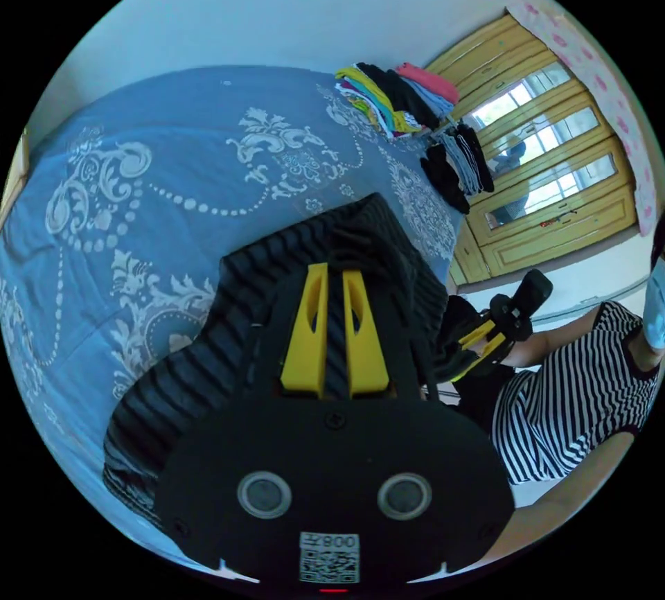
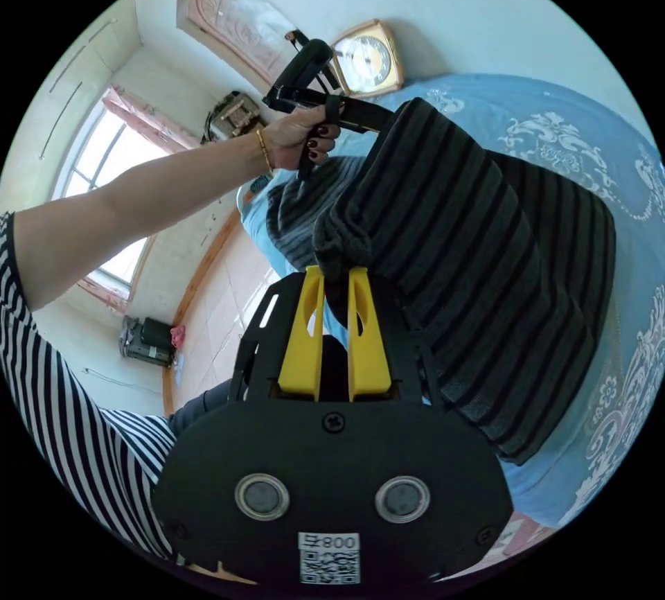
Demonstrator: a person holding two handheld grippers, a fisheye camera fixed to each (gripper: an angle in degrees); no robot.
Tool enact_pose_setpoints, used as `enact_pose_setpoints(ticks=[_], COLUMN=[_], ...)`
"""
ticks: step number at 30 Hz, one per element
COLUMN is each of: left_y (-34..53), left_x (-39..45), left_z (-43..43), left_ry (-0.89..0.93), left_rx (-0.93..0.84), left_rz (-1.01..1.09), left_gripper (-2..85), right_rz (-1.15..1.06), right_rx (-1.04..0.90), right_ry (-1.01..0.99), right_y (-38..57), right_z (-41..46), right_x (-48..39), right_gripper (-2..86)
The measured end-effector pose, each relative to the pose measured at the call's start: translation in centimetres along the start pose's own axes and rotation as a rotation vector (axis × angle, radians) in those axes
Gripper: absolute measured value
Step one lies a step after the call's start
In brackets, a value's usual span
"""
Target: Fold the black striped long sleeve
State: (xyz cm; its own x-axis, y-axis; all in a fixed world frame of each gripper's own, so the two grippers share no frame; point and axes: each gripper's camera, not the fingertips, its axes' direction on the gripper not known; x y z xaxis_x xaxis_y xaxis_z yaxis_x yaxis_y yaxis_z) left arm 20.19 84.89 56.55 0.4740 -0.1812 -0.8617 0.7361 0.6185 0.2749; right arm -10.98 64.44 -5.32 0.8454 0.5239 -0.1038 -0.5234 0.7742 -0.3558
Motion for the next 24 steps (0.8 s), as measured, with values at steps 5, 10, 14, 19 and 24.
enact_pose_setpoints(ticks=[5,10,14,19,24], left_y=[2.8,6.4,8.6,12.3,17.4], left_x=[-1.8,-1.4,4.0,8.4,9.5], left_z=[-5.1,-12.1,-14.4,-13.9,-17.9], left_ry=[-0.045,0.021,0.176,0.101,0.055], left_rx=[0.007,0.179,0.201,0.004,0.05], left_rz=[-0.12,-0.211,-0.088,-0.062,-0.133], left_gripper=[0.4,0.3,0.8,0.7,0.4], right_rz=[0.035,0.02,-0.011,-0.08,-0.109], right_rx=[-0.091,-0.121,-0.14,-0.184,-0.104], right_ry=[-0.009,-0.018,-0.037,-0.123,-0.048], right_y=[-5.2,-9.0,-12.3,-15.7,-20.5], right_z=[-0.9,-3.2,-6.2,-10.6,-17.1], right_x=[-0.1,-1.2,-2.6,-5.0,-4.5], right_gripper=[6.8,7.3,8.3,7.8,6.9])
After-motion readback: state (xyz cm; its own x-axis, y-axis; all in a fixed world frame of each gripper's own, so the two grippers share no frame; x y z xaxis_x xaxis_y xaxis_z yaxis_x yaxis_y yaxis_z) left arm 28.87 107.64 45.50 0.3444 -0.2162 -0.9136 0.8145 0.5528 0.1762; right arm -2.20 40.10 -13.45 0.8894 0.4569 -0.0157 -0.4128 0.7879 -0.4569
